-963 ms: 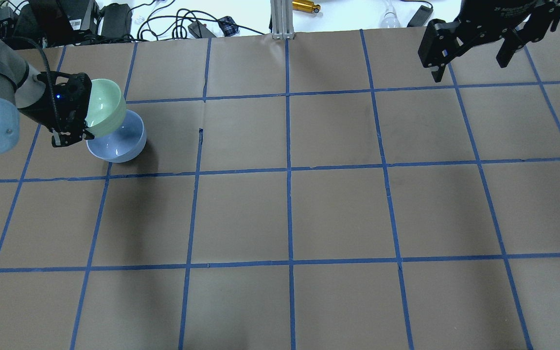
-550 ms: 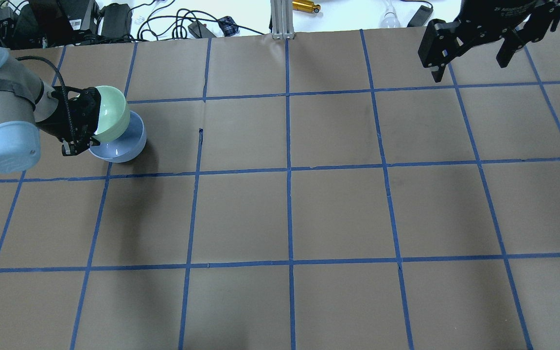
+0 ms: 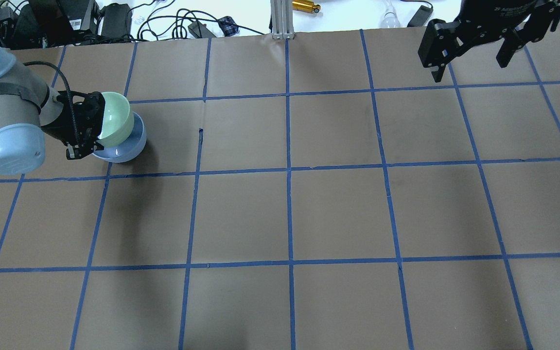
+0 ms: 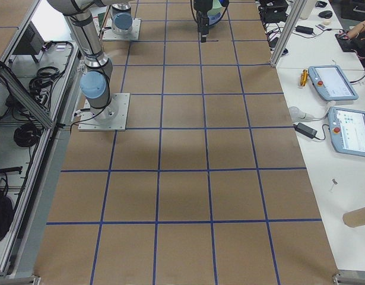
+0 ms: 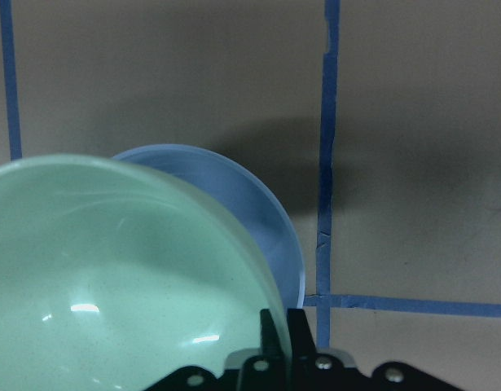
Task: Stack green bowl on blue bowl
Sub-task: 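Lower the green bowl into the light blue bowl and open the left gripper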
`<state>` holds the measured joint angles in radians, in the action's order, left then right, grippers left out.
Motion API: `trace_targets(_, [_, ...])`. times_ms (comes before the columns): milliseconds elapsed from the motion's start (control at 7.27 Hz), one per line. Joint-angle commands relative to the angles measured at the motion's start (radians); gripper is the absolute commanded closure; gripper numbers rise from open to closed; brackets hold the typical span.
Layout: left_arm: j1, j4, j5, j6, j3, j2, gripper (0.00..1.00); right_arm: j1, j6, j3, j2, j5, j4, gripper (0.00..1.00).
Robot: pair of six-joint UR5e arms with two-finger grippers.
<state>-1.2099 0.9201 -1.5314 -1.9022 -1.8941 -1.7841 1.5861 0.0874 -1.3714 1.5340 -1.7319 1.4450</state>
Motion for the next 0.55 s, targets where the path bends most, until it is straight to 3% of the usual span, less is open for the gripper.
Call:
trace_targets(0, [0.0, -0.001, -0.003, 0.003, 0.001, -0.009, 0.0, 0.0, 0.0, 0.0, 0.0, 0.0, 0.0, 0.0])
trace_targets(275, [-0.013, 0.009, -0.007, 0.027, 0.019, 0.008, 0.0, 0.0, 0.0, 0.0, 0.0, 0.0, 0.0, 0.0])
trace_targets(413, [-0.057, 0.054, -0.007, 0.137, 0.05, 0.041, 0.0, 0.0, 0.0, 0.0, 0.0, 0.0, 0.0, 0.0])
